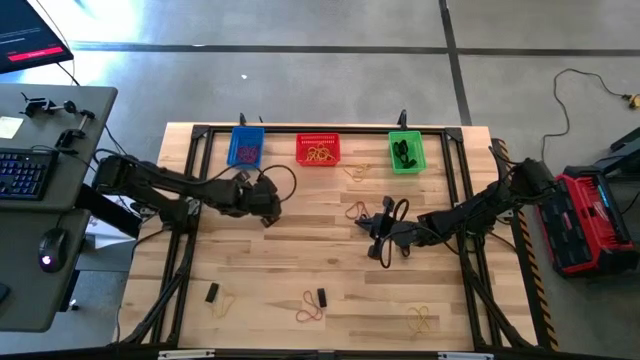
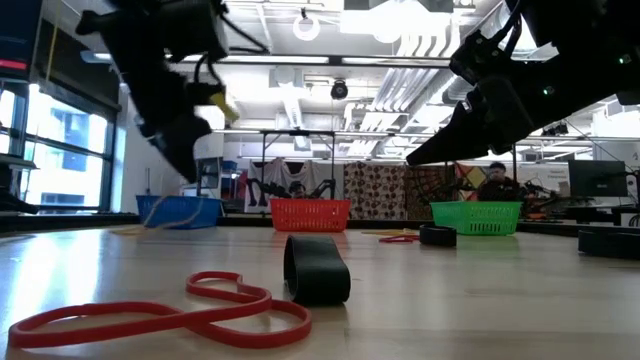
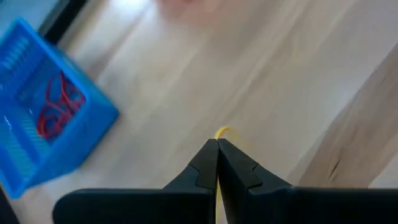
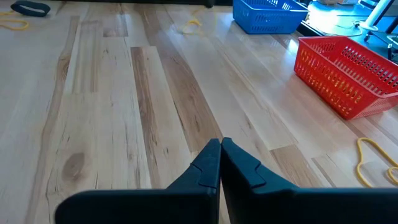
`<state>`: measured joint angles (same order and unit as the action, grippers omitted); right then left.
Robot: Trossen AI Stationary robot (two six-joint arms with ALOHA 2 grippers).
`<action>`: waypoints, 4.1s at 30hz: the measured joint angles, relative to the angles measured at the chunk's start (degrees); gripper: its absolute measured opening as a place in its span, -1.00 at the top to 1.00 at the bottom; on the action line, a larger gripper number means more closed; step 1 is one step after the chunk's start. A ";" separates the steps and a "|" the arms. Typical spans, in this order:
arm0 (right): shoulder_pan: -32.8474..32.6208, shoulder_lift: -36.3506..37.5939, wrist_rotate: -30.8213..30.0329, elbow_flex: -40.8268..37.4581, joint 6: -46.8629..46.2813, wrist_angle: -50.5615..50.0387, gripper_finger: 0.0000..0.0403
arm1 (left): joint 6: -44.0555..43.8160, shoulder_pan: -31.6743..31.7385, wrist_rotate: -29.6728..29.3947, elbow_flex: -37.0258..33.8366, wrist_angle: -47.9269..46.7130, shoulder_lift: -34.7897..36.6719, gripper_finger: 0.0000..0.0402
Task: Sort rubber bands into baskets
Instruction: Put the yellow rubberband into the orange bin, then put the black rubberband into the green bin
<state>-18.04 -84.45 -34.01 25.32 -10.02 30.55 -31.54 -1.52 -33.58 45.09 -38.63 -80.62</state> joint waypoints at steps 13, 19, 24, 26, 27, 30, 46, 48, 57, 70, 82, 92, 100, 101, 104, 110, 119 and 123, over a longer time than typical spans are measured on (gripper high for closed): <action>0.00 0.01 -0.01 0.00 0.00 -0.02 1.00 | 12.61 7.93 3.88 6.74 13.01 0.00 1.00; 0.00 0.01 -0.01 0.02 0.00 -0.02 1.00 | 16.39 11.64 4.65 11.11 13.28 0.00 1.00; 0.00 0.01 -0.01 0.02 0.00 -0.02 1.00 | 19.02 14.15 5.60 15.15 13.41 -0.15 1.00; 0.00 0.01 -0.01 0.02 0.00 0.00 1.00 | 20.13 15.27 6.57 16.32 13.62 -0.21 1.00; 0.00 0.01 -0.01 0.02 0.00 0.00 1.00 | 20.57 15.77 6.87 16.81 14.24 -0.22 1.00; 0.00 0.01 -0.01 0.02 0.00 0.02 1.00 | 21.85 17.38 7.67 18.63 14.90 -0.22 1.00; 0.00 0.01 -0.01 0.04 0.02 0.02 1.00 | 26.88 23.26 13.87 27.87 18.86 -7.93 1.00; 0.01 0.01 -0.01 0.04 0.02 -0.02 1.00 | 27.70 23.64 13.88 30.02 18.79 -11.00 1.00; 0.02 0.01 -0.01 0.04 0.33 0.00 1.00 | 28.78 27.47 16.46 35.68 18.89 -21.03 1.00; 0.02 0.01 -0.03 0.04 1.05 0.20 1.00 | 28.66 29.36 16.63 35.51 16.73 -26.93 1.00; 0.02 0.01 -0.03 0.04 1.05 0.39 1.00 | 30.68 27.50 18.08 35.51 14.79 -26.91 0.80; 0.00 0.01 0.04 0.04 1.03 0.16 1.00 | 33.98 24.58 16.74 32.03 17.80 -26.02 0.81; 0.00 0.01 0.15 0.09 0.85 -0.11 1.00 | 34.78 20.33 16.30 19.20 38.69 -23.18 0.95; 0.00 0.01 0.16 0.09 0.85 -0.31 1.00 | 34.81 19.64 16.31 17.61 41.21 -22.40 0.96; 0.00 0.01 0.17 0.09 0.81 -0.28 1.00 | 34.68 17.52 16.35 12.54 47.81 -19.57 0.99; 0.00 0.01 0.66 0.09 -0.19 0.13 1.00 | 33.25 12.05 16.08 2.34 60.69 -11.19 1.00; -0.01 0.34 3.49 0.09 -1.86 -0.97 1.00 | 33.65 -0.47 12.77 -8.00 66.06 -0.07 1.00; -0.79 1.57 3.38 0.11 -3.16 -2.69 1.00 | 33.33 -6.00 12.75 -10.19 65.87 1.27 1.00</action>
<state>-18.83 -82.88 -30.63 25.43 -13.19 27.85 1.79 -7.52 -20.83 34.90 27.25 -79.35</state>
